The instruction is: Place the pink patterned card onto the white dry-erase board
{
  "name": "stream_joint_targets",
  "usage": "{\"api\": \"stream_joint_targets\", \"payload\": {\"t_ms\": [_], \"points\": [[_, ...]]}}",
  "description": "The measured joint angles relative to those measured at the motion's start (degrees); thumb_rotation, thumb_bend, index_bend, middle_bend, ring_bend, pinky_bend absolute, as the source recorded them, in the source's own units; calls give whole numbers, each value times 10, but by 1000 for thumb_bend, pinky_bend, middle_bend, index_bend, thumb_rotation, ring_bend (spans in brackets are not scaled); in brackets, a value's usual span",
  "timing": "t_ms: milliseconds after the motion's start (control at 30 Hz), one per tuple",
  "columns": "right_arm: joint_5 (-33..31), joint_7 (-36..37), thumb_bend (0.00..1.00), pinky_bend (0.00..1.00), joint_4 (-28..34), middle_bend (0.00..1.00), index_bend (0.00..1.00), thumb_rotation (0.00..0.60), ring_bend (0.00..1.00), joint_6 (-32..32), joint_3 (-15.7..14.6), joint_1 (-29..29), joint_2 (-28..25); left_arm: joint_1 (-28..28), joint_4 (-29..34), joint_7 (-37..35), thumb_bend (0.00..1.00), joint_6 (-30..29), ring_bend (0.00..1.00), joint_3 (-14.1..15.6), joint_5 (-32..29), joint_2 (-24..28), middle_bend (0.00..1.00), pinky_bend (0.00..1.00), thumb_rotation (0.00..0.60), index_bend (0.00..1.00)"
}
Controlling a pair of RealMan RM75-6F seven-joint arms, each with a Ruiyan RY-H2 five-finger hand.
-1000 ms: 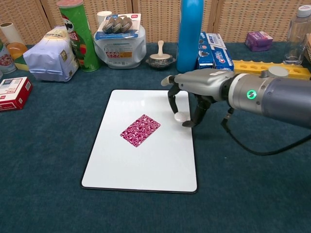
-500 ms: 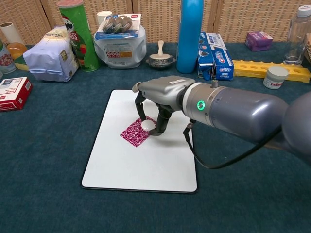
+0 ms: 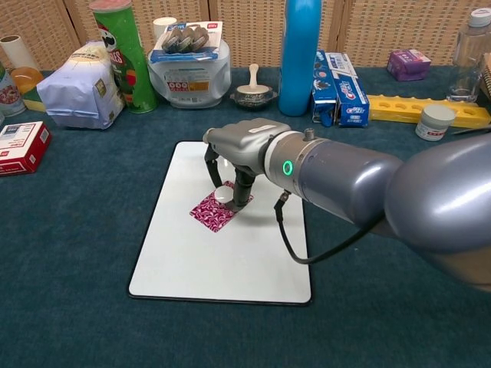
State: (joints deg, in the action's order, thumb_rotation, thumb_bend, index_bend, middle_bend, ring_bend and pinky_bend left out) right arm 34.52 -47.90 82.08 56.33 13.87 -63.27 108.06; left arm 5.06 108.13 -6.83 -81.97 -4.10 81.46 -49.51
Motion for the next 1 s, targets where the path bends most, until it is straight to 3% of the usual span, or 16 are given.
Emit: {"api": "stream_joint_targets", "payload": {"t_ms": [333,467,567,900,1000], "points": [[-36,-15,348,23,-25,28,480,600,0,14,14,-13,29,3,-1,-5,118,3,0,-1,-4,1,0,93,600,0],[-45,-18,254,23,-25,11,308,600,0,16,15,-14,33,4,-4,-15,116,6,0,-1,-1,4,0,93,600,0],[-52,-20,245,23,-20,5,236,600,0,20,16,-13,34,4,-8,-22,116,7,0,0,0,5,0,93,600,0],[-43,-11,242,21,34,1,196,600,0,25,21,-6,9,4,-15,-41,117,7,0,0,4,11,0,93,600,0],[-19,-1,170,5,71,1,173,600,0,25,16,2,-18,3,-16,-44,117,5,0,1,7,11,0,93,600,0]]}}
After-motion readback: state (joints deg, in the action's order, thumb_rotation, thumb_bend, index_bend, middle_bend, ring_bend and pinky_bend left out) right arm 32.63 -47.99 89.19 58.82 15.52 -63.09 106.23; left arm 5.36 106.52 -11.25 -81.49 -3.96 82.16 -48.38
